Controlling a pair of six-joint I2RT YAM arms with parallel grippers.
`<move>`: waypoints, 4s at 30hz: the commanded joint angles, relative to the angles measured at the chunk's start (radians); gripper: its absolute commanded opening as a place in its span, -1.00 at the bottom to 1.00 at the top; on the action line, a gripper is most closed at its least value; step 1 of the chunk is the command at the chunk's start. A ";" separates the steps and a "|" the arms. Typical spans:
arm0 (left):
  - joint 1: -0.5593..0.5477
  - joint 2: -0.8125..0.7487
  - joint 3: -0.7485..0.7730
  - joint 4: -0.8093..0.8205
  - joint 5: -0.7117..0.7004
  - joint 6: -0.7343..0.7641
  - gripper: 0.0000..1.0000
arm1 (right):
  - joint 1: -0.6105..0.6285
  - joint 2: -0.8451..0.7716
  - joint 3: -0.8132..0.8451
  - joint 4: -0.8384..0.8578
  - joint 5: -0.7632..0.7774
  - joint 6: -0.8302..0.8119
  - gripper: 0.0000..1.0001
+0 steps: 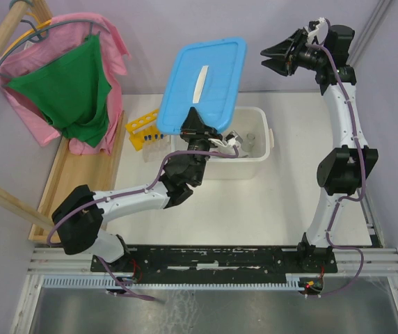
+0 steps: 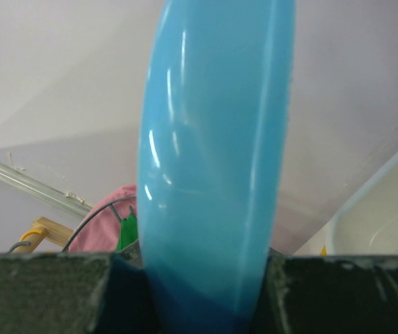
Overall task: Organize the chemistry lab equipment
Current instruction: Pick up the storage box lid at the center of the board.
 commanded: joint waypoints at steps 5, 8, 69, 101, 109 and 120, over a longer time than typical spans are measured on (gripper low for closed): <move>-0.016 -0.057 -0.009 0.099 0.046 0.006 -0.95 | 0.050 -0.012 -0.012 0.087 -0.057 0.003 0.08; -0.026 -0.086 -0.041 0.082 0.093 -0.009 -0.94 | 0.053 -0.003 0.006 0.107 -0.062 0.021 0.09; 0.269 0.032 0.662 -1.193 0.402 -1.997 0.66 | -0.086 -0.107 -0.145 0.270 0.521 -0.077 -0.98; 0.677 0.530 0.667 -0.061 1.208 -3.200 0.46 | -0.081 -0.336 -0.477 0.730 0.471 0.210 -0.98; 0.669 0.574 0.741 -0.077 1.212 -3.200 0.27 | -0.019 -0.335 -0.518 0.734 0.449 0.200 -0.98; 0.755 0.504 0.496 0.079 1.296 -3.261 -0.94 | 0.010 -0.342 -0.411 0.375 0.542 -0.073 -0.52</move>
